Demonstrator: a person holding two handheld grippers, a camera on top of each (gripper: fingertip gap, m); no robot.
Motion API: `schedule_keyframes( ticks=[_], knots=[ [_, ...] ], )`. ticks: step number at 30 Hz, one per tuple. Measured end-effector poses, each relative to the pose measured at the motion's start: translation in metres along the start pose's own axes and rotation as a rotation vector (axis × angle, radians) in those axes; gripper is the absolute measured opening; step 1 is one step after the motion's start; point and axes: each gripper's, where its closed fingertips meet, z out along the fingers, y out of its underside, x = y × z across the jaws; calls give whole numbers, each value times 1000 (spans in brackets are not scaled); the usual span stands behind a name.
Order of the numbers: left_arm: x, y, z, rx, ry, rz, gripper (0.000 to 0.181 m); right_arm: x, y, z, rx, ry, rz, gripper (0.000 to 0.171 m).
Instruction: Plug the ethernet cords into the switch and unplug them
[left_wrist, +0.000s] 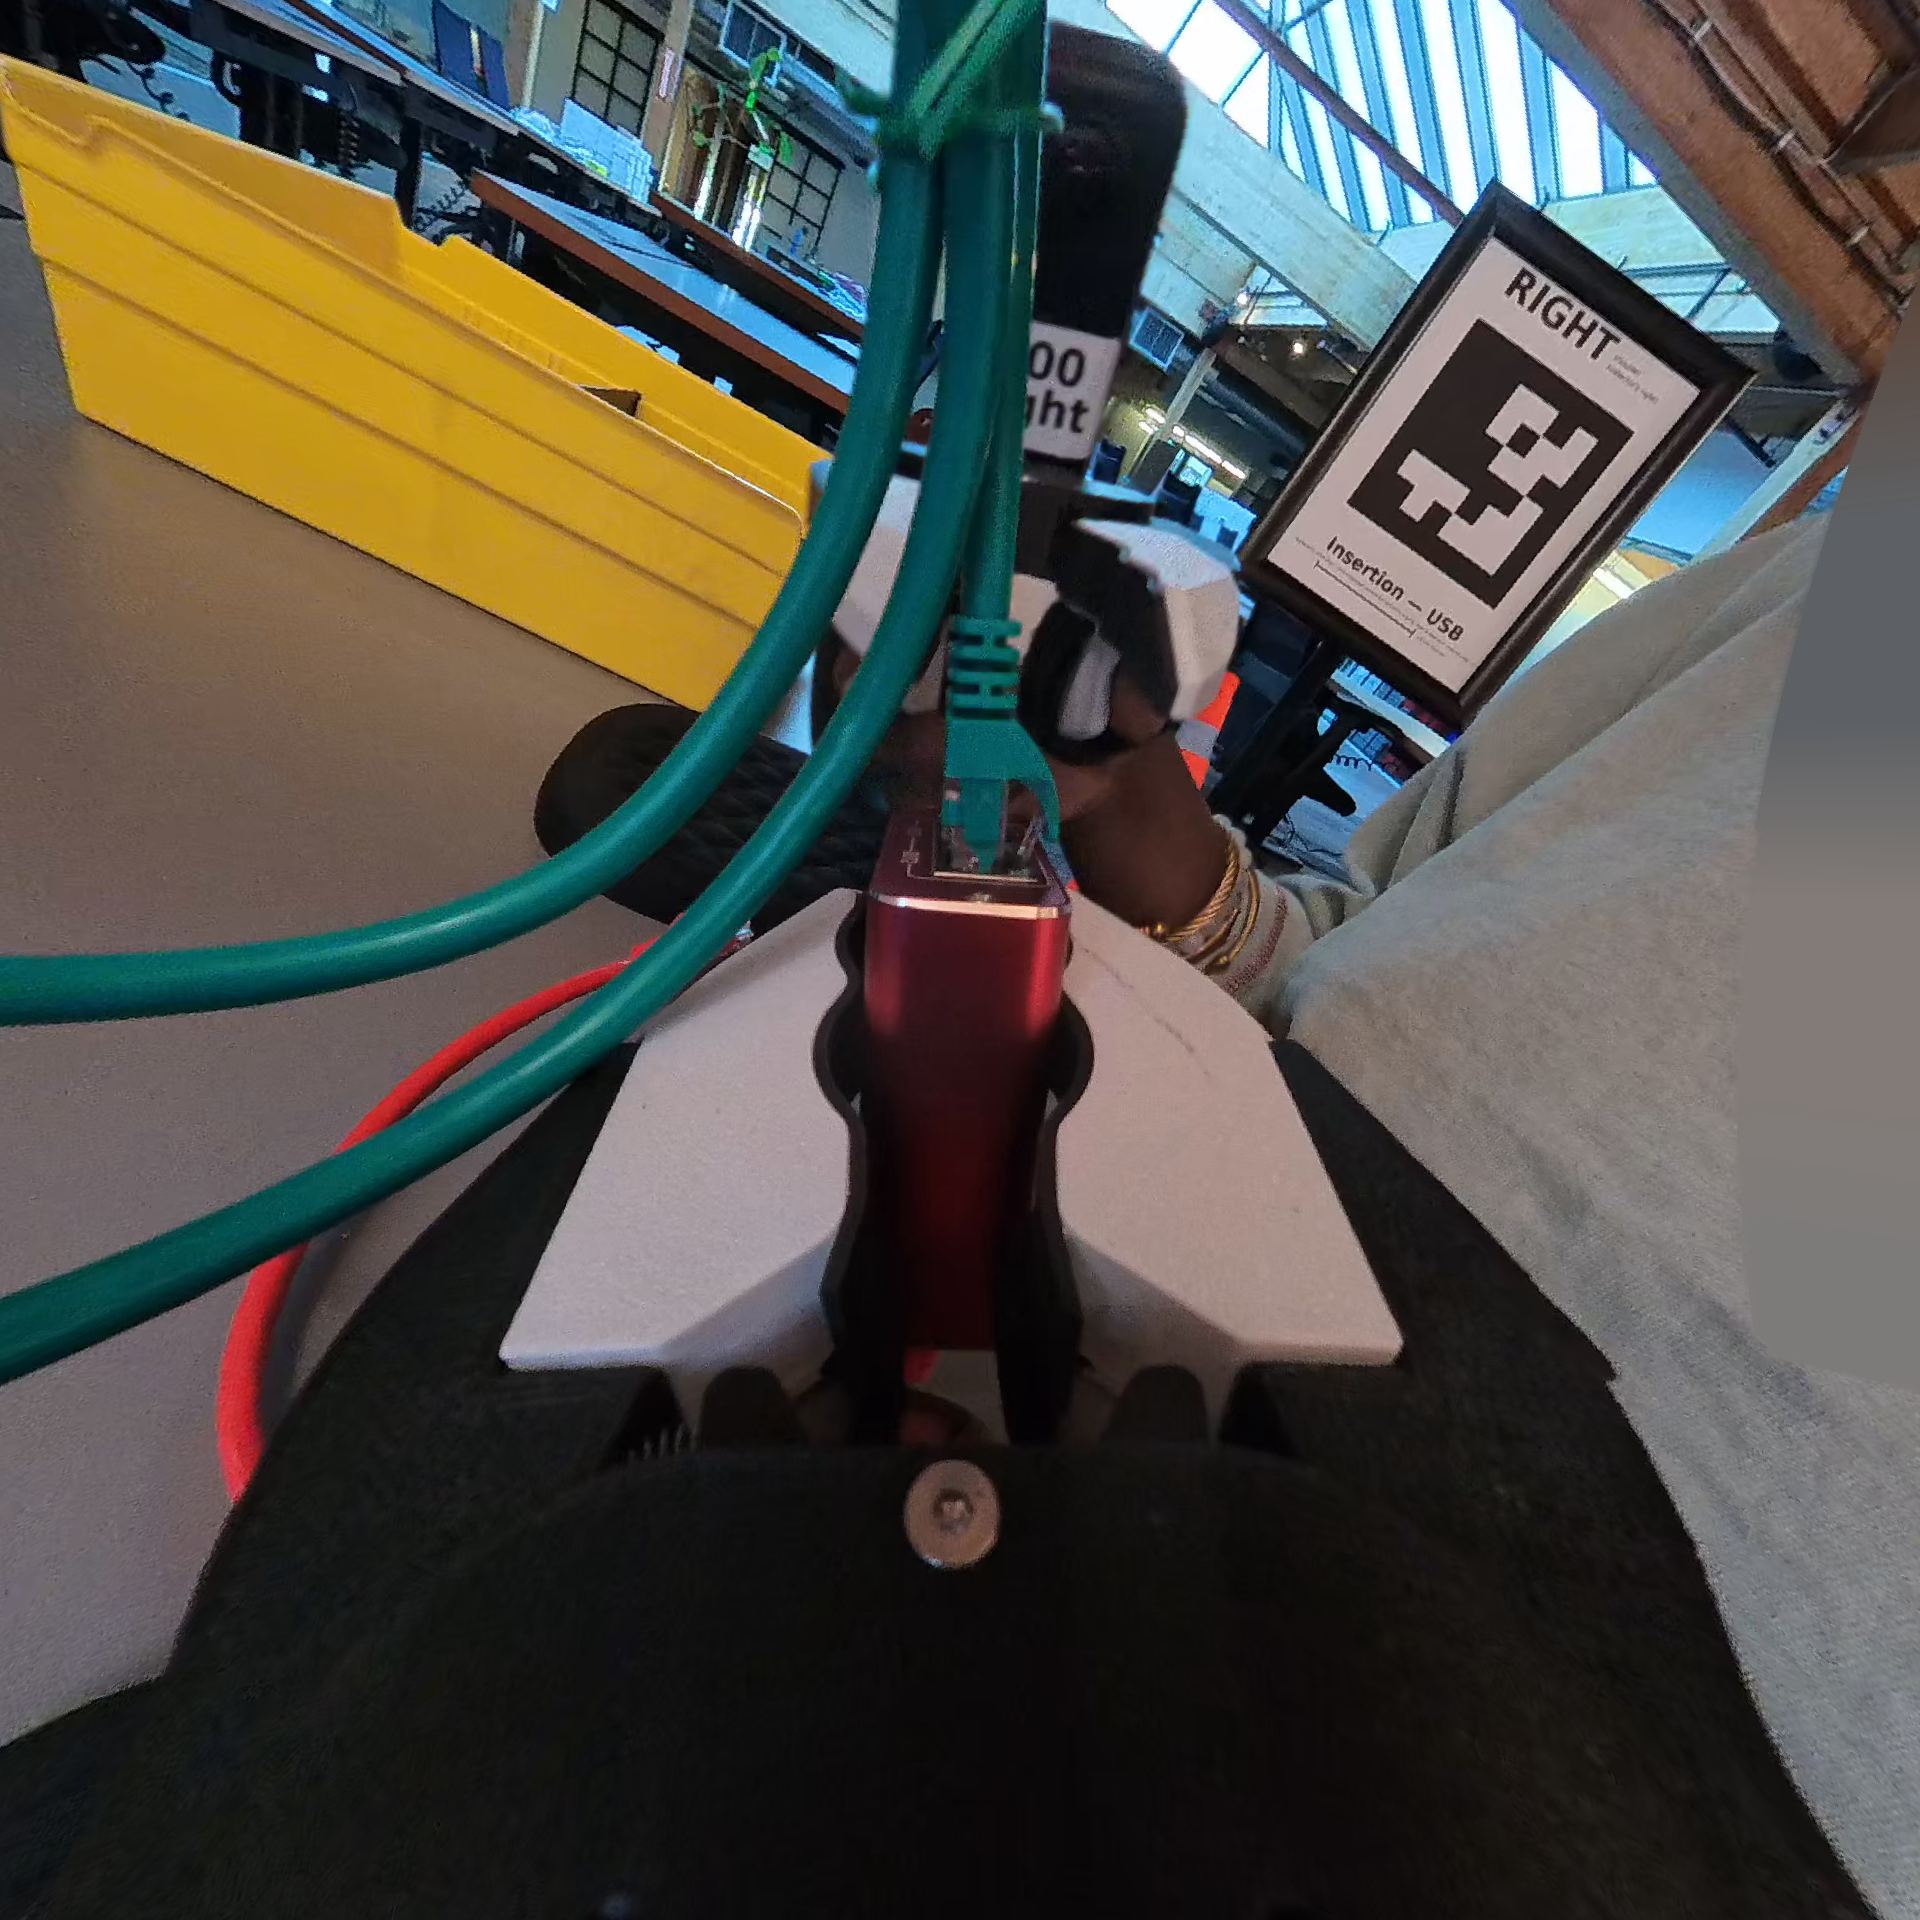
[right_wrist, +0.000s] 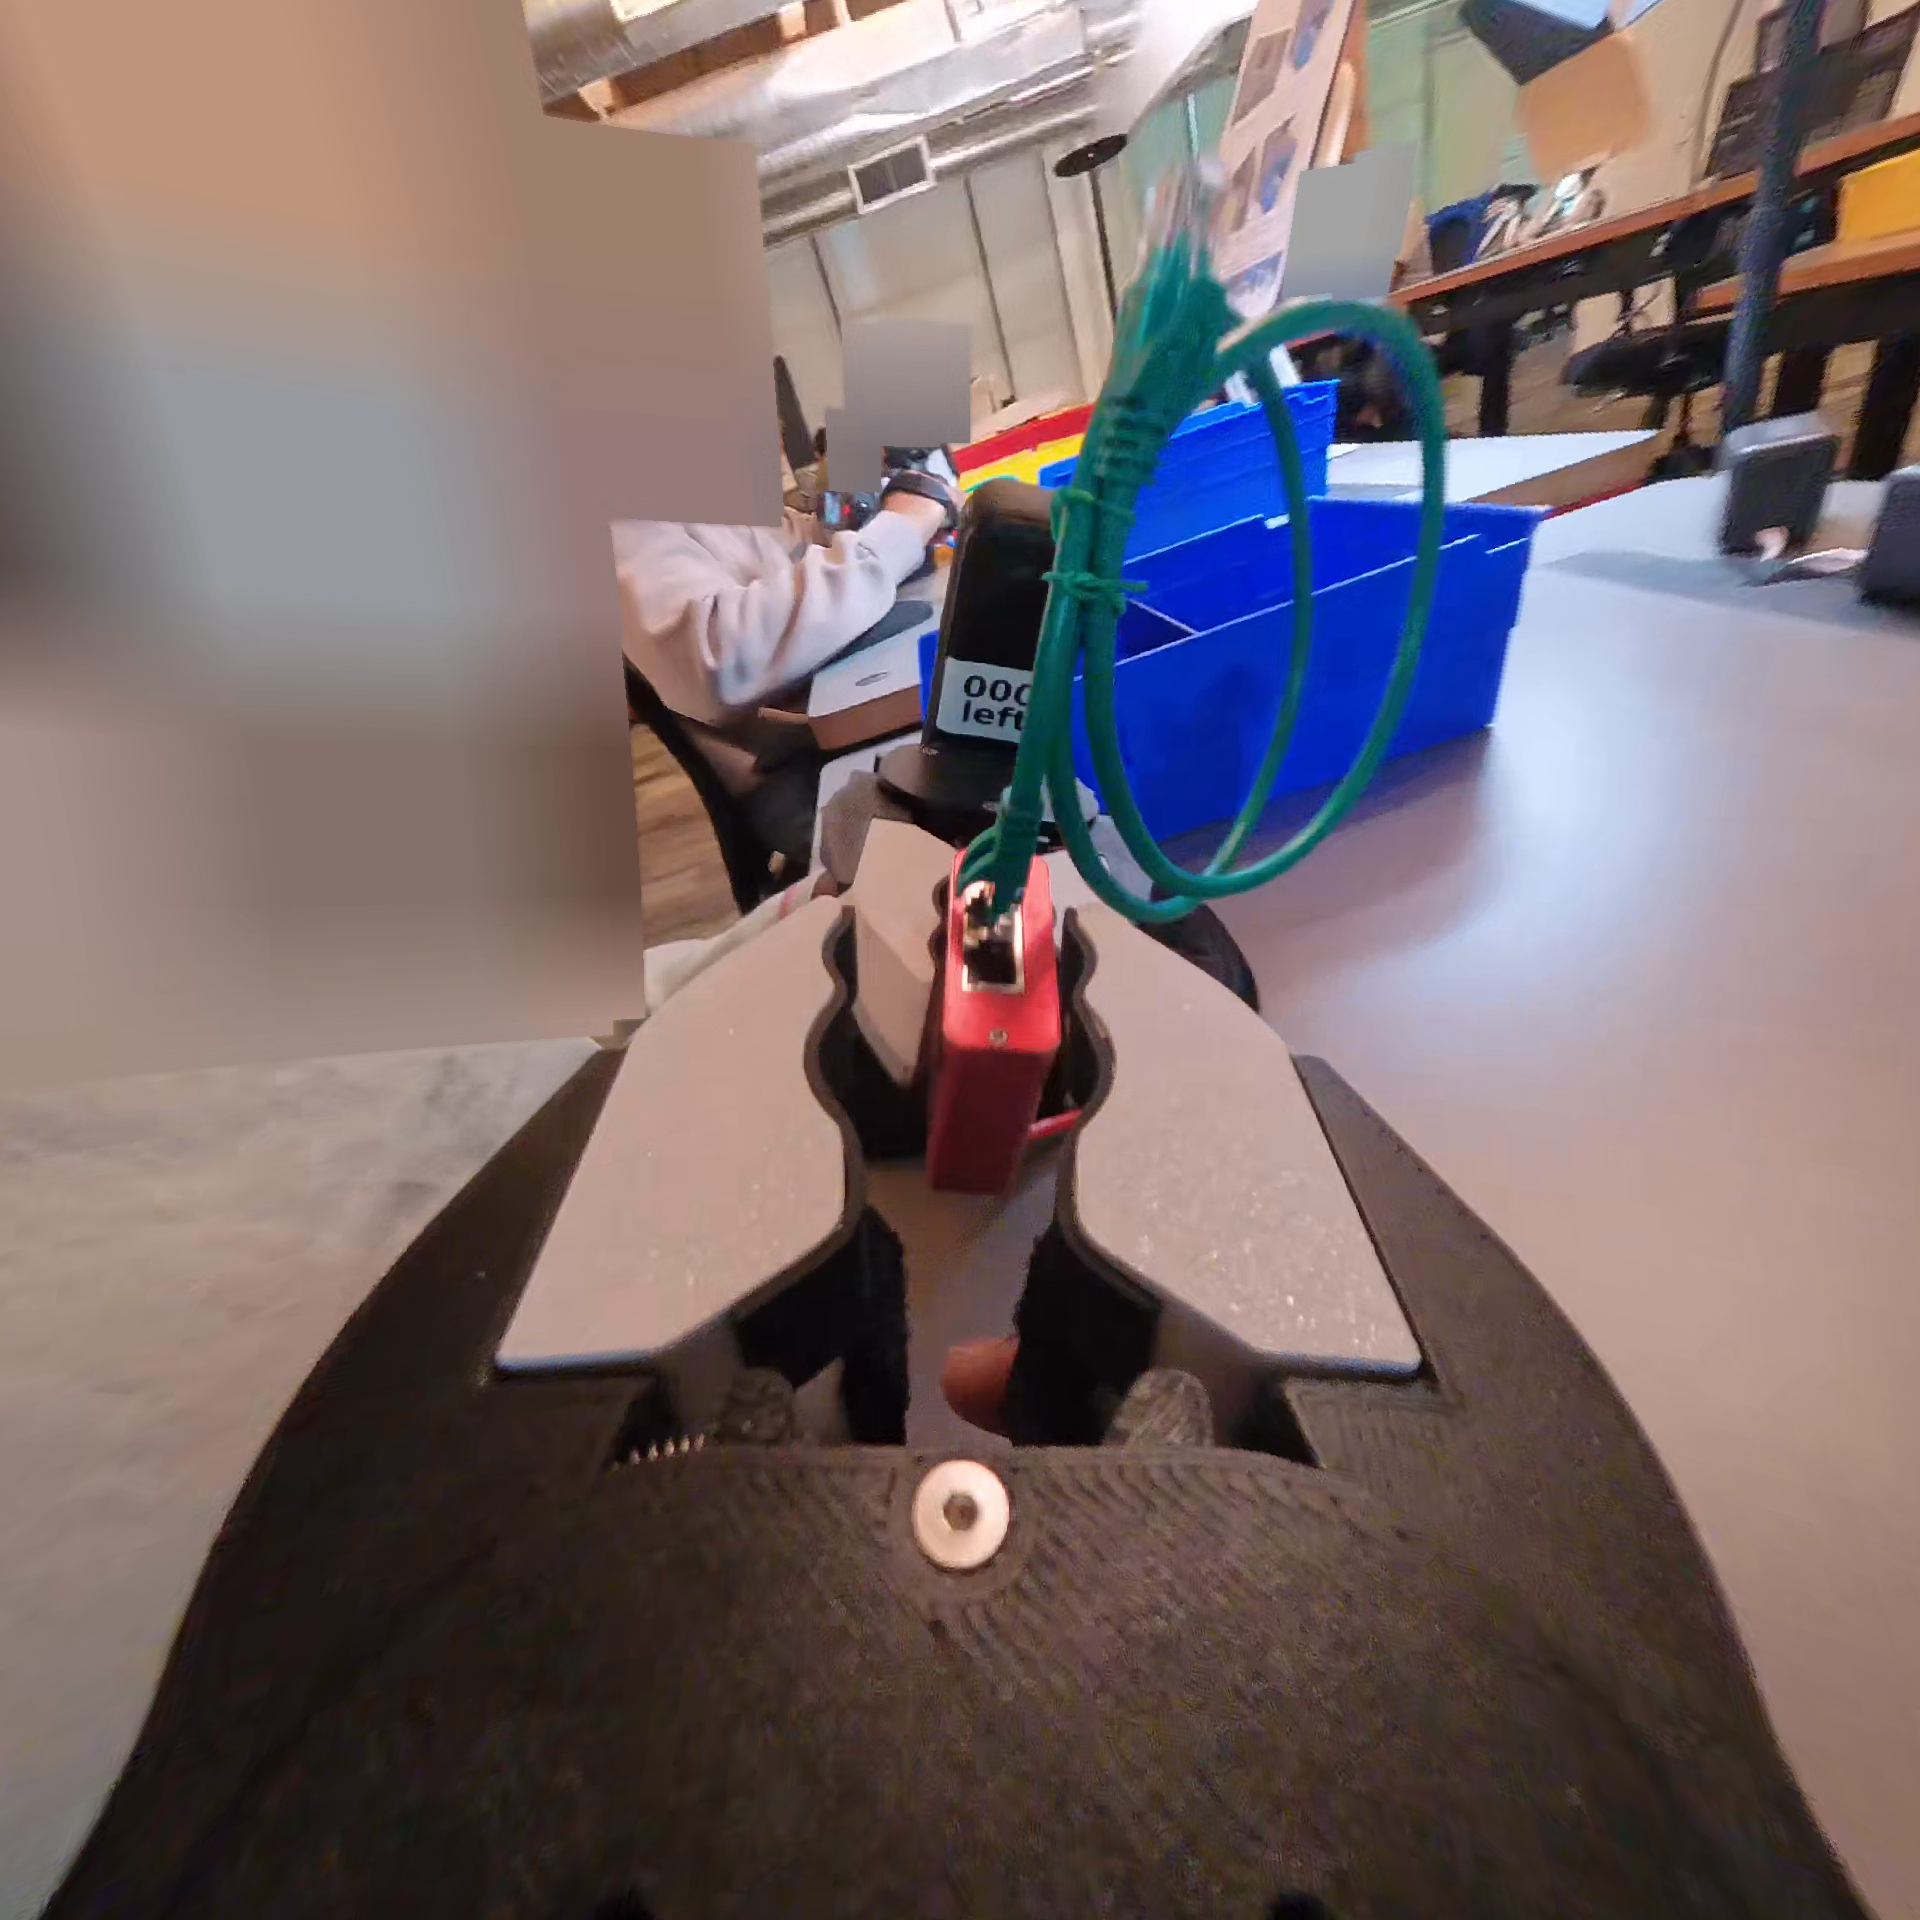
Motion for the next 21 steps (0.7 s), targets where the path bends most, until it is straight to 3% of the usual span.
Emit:
schedule_keyframes(
  ticks=[4,10,21],
  knots=[
    [2,4,3,-33,-1,24,30,2,10,23,-36,-66,45,33],
    [4,8,5,-63,3,47,30,-1,12,26,-50,-110,25,15],
    [4,11,6,-81,4,52,30,-1,14,18,-104,-79,-117,16]
  ],
)
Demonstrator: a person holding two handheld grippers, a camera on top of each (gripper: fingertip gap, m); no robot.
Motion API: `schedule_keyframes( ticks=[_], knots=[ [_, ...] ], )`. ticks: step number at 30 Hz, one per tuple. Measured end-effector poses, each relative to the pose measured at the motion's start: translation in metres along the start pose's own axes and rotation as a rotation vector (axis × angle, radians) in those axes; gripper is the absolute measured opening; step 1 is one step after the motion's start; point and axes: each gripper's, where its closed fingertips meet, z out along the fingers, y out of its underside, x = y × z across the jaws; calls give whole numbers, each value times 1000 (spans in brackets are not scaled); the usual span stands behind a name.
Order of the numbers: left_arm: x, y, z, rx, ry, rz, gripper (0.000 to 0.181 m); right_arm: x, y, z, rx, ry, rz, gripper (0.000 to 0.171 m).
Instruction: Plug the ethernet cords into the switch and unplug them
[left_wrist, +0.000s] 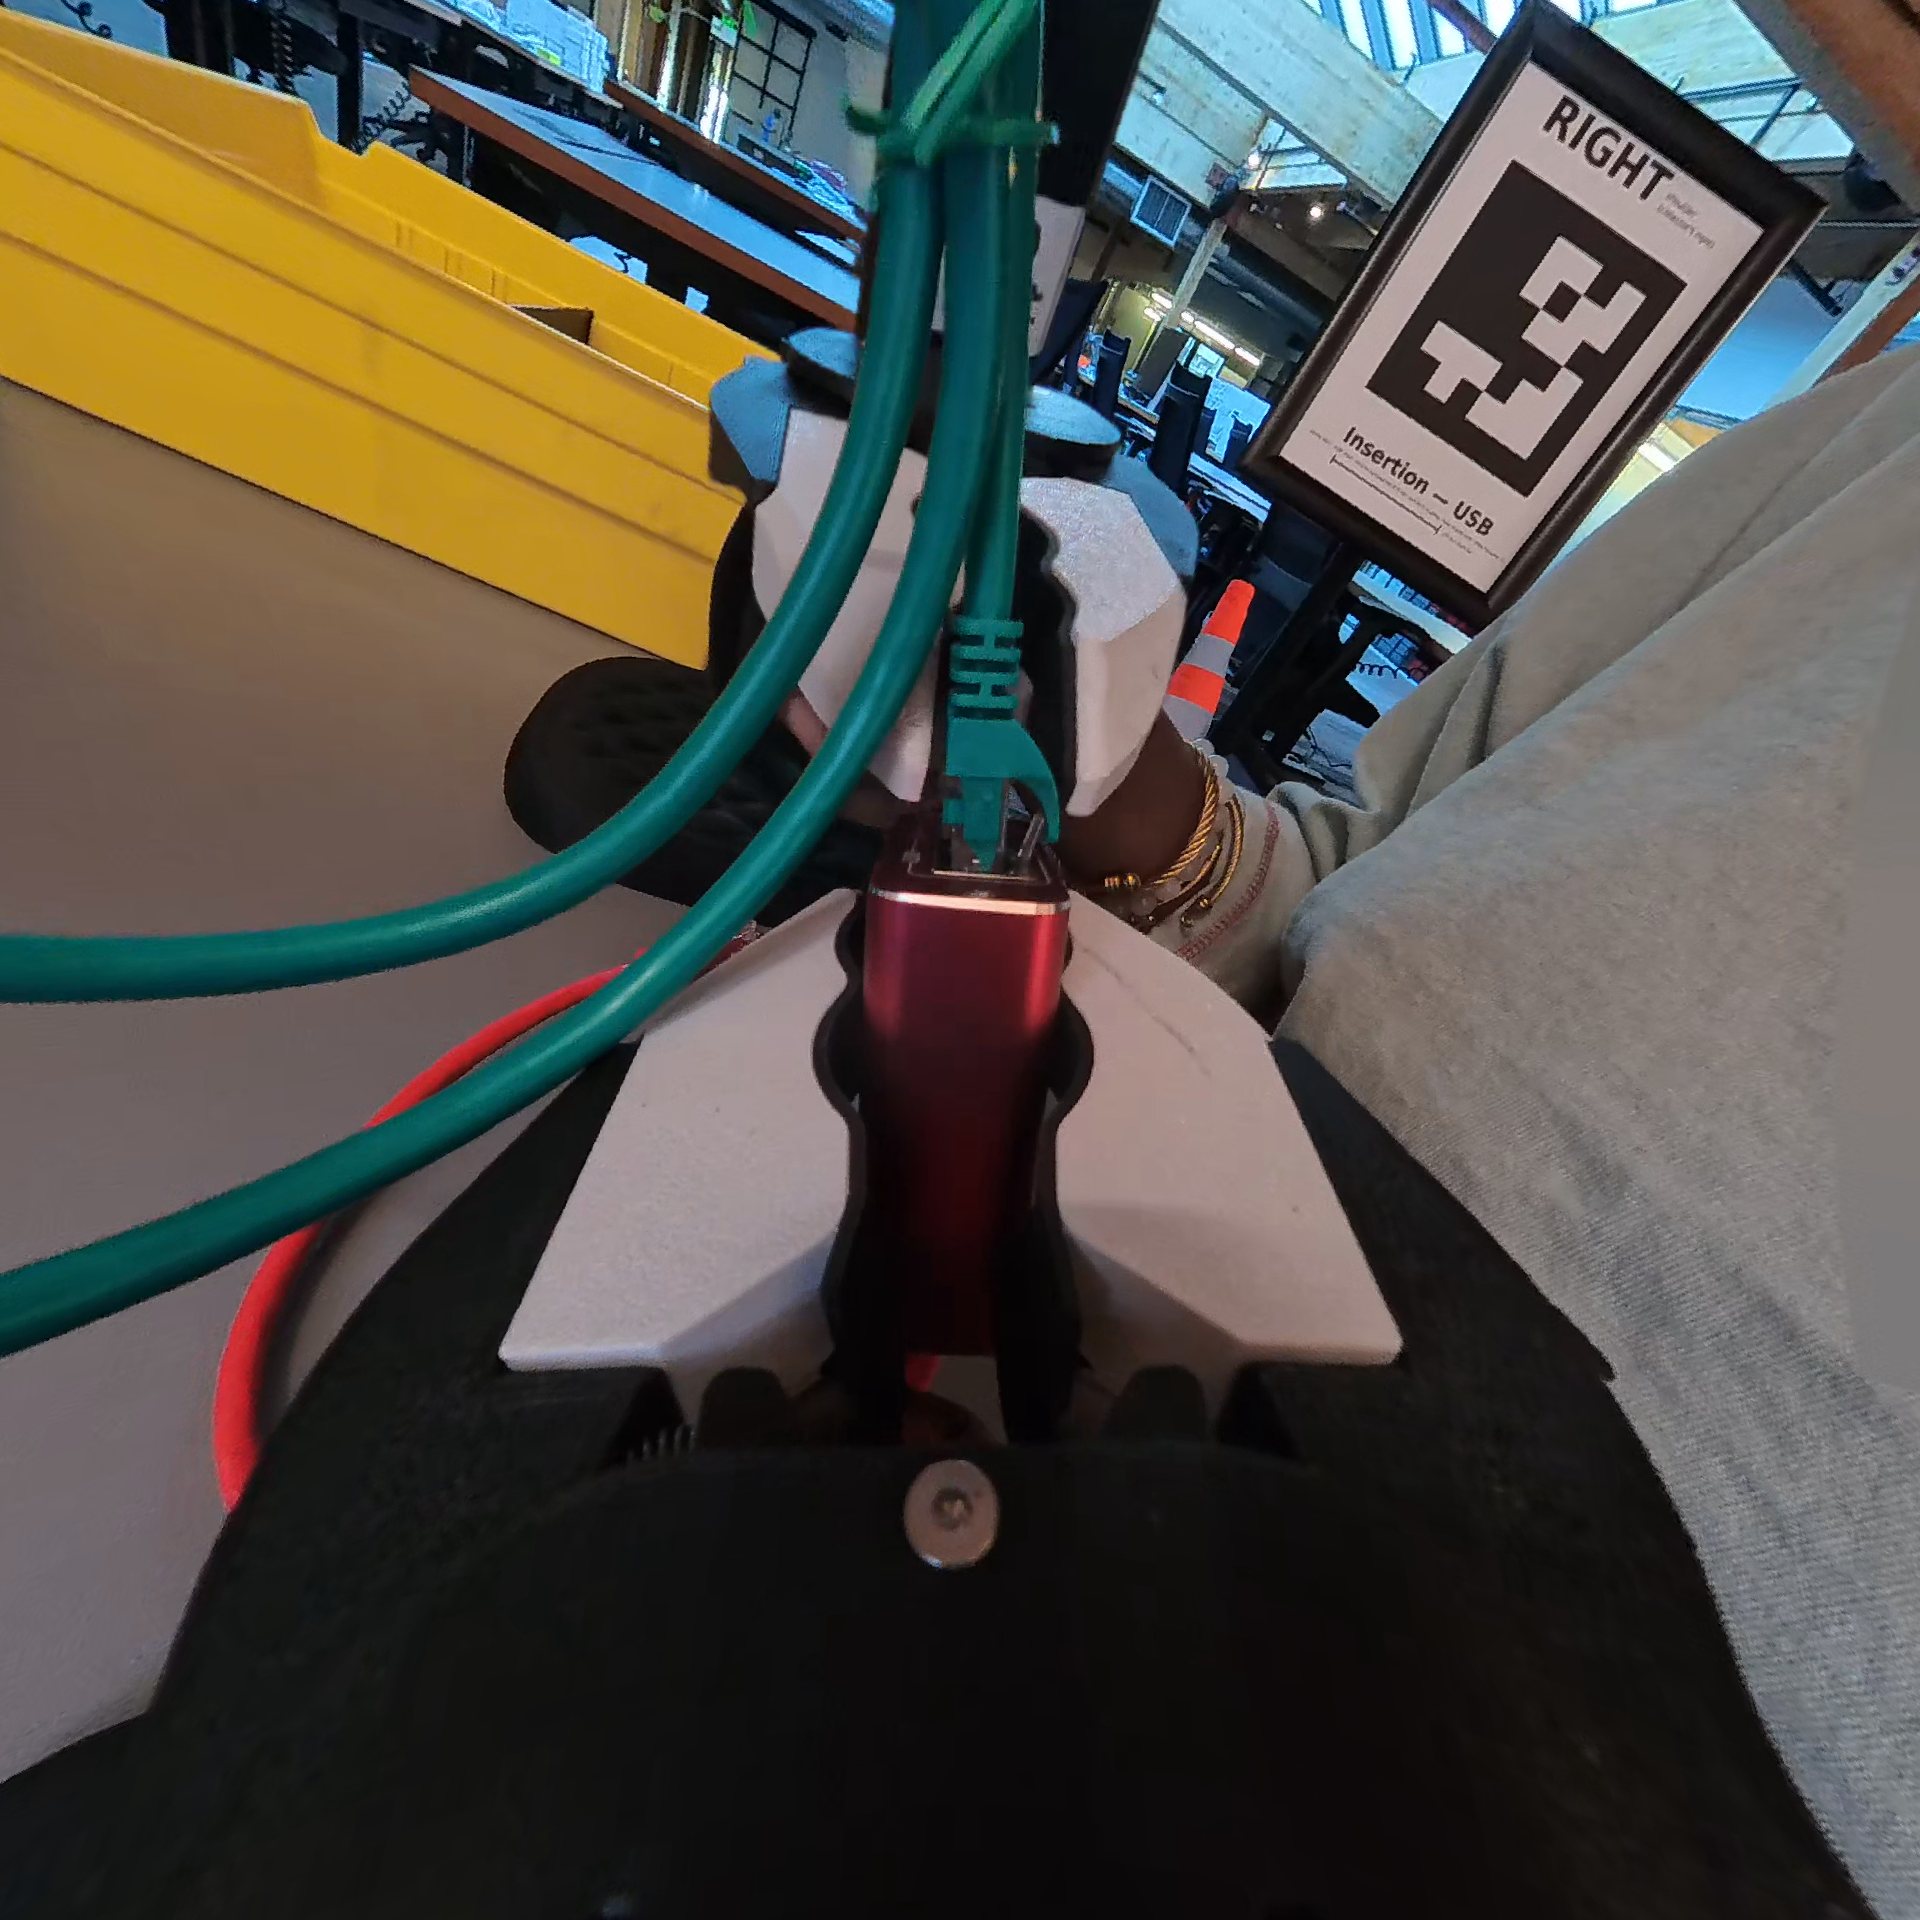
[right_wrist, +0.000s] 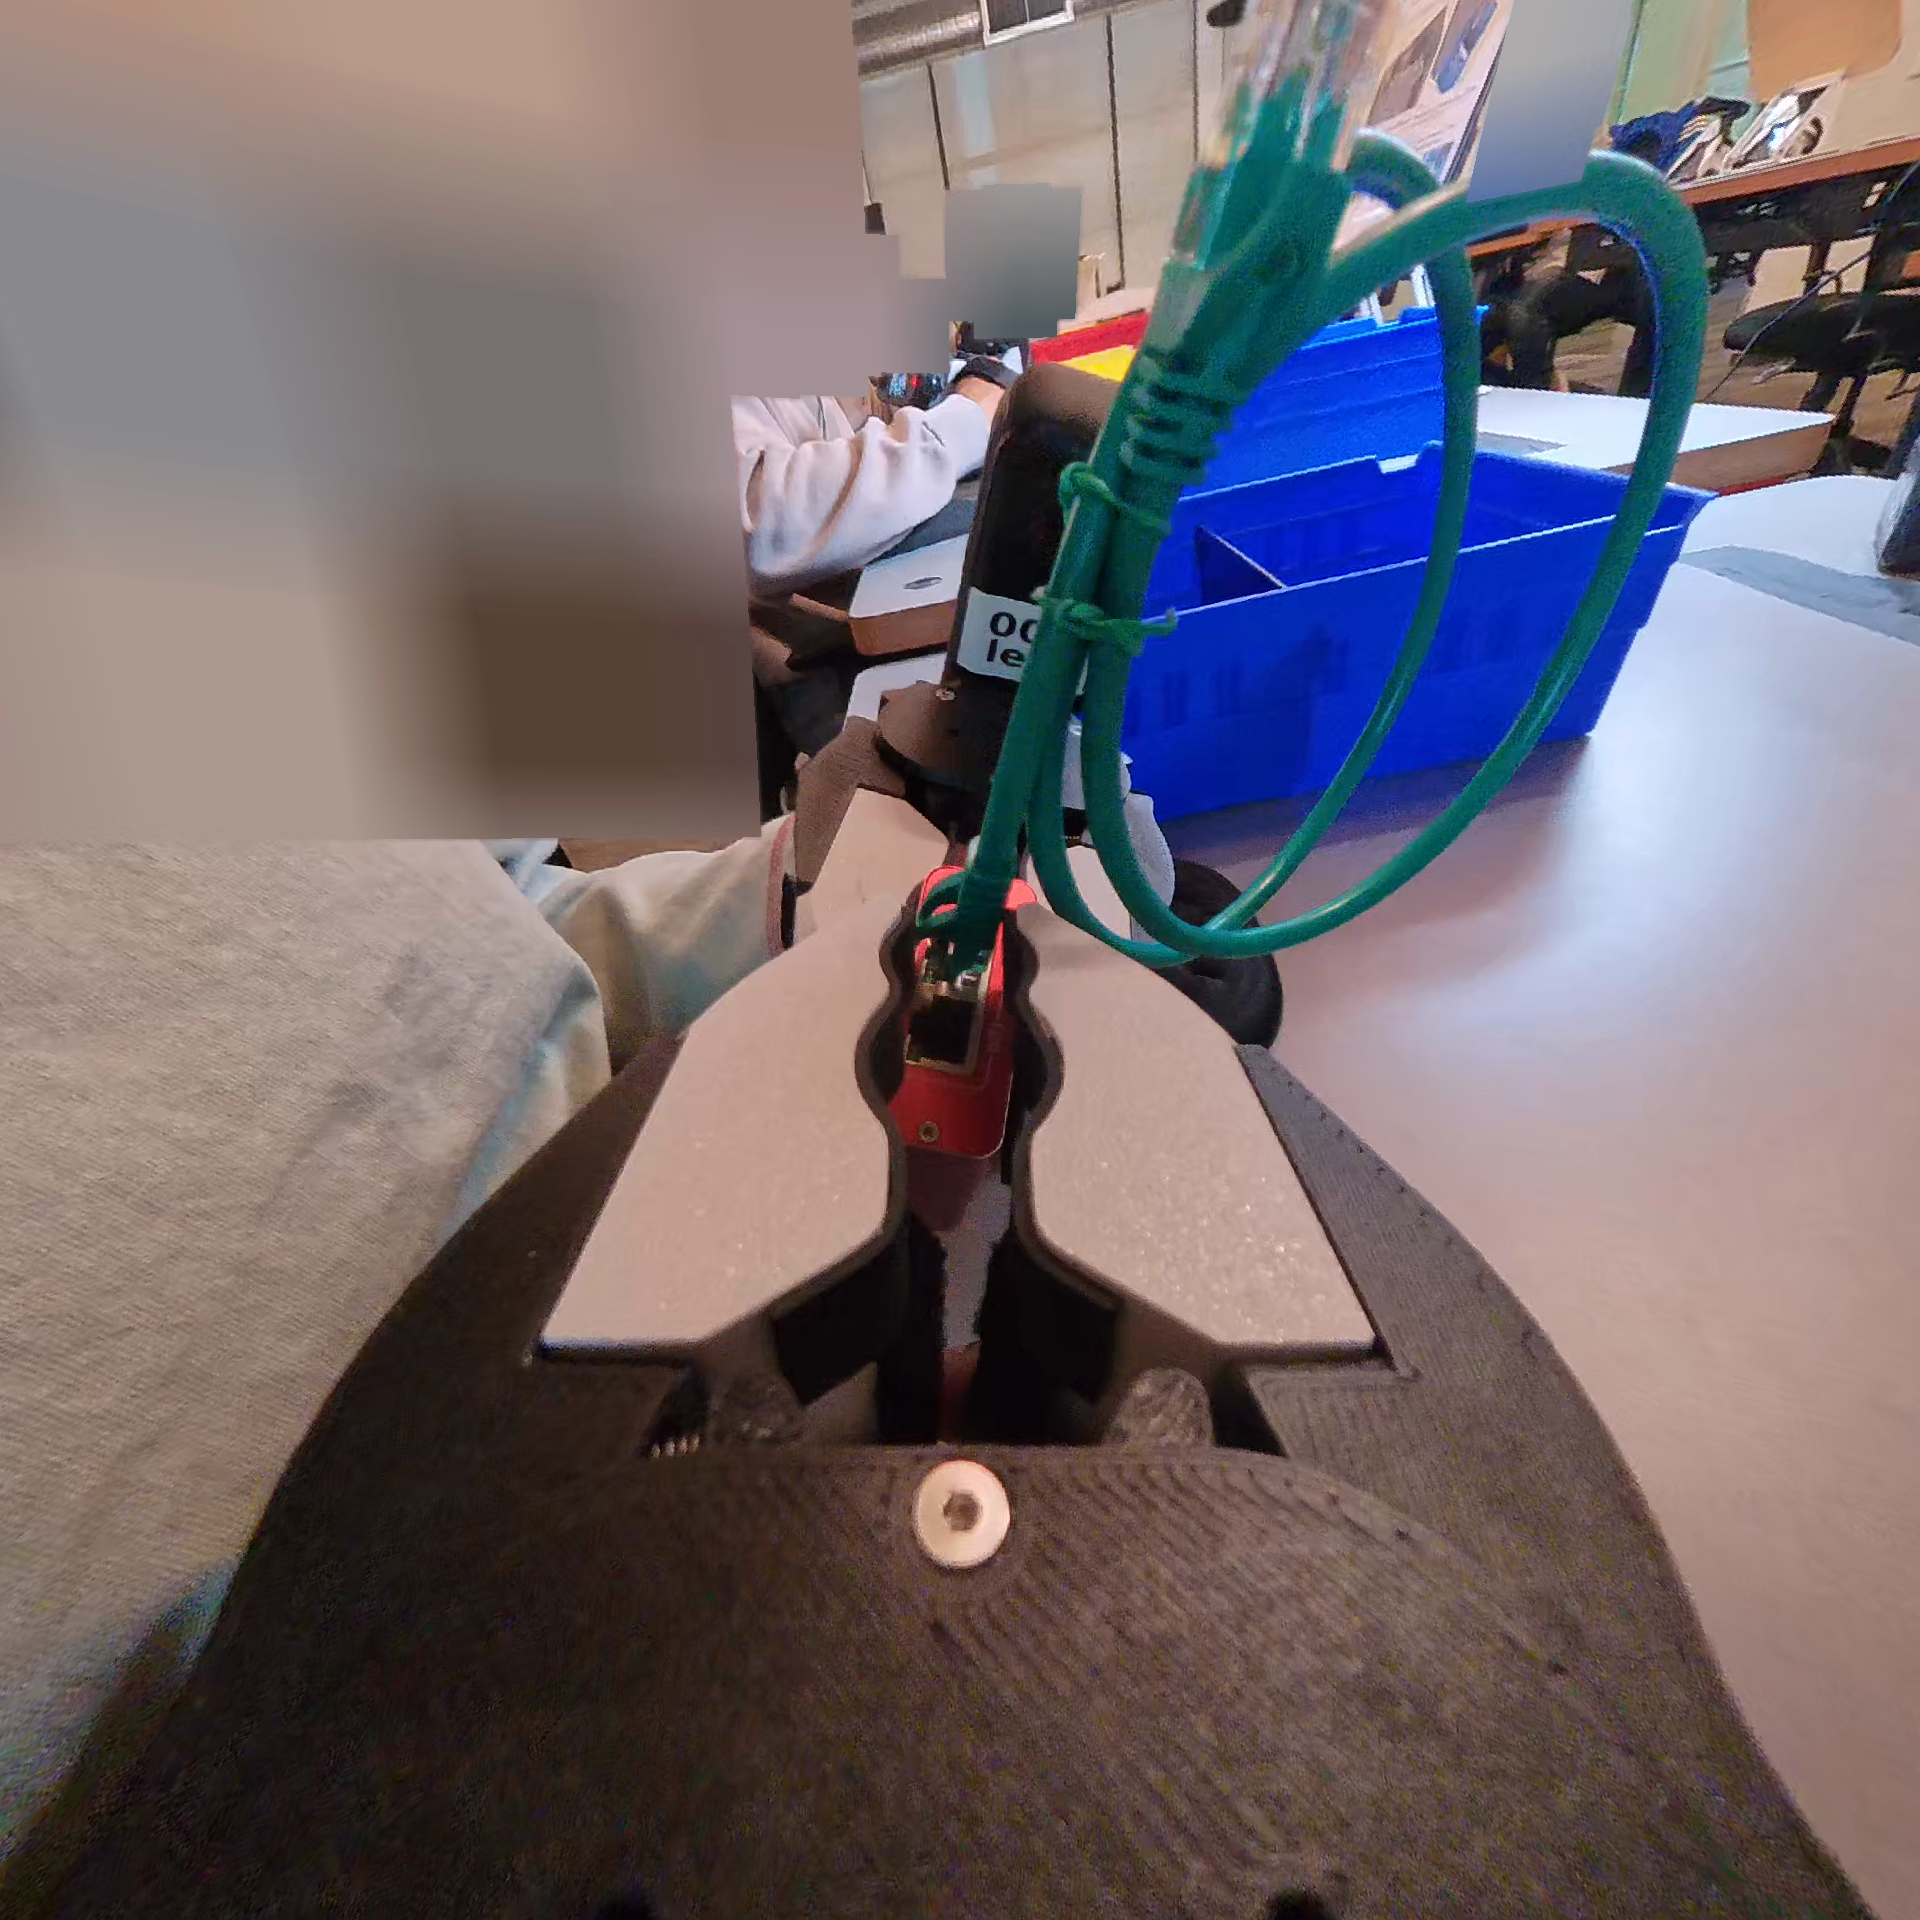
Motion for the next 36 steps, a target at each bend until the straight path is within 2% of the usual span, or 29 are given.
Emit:
schedule_keyframes(
  ticks=[11,19,23,24,25,36],
  knots=[
    [1,4,2,-30,-1,10,30,-2,3,0,-7,-23,1,16],
    [-7,13,7,-100,-56,2,30,4,14,-5,-118,194,-344,17],
    [-7,14,8,-105,-59,-4,29,6,14,-6,-105,293,-454,19],
    [-7,13,8,-100,-56,-4,30,5,13,-6,-93,305,-468,25],
    [-7,12,7,-90,-53,-3,30,5,12,-6,-74,308,-472,18],
    [-8,6,5,-51,-60,-4,30,6,5,-6,48,317,-425,17]
  ],
)
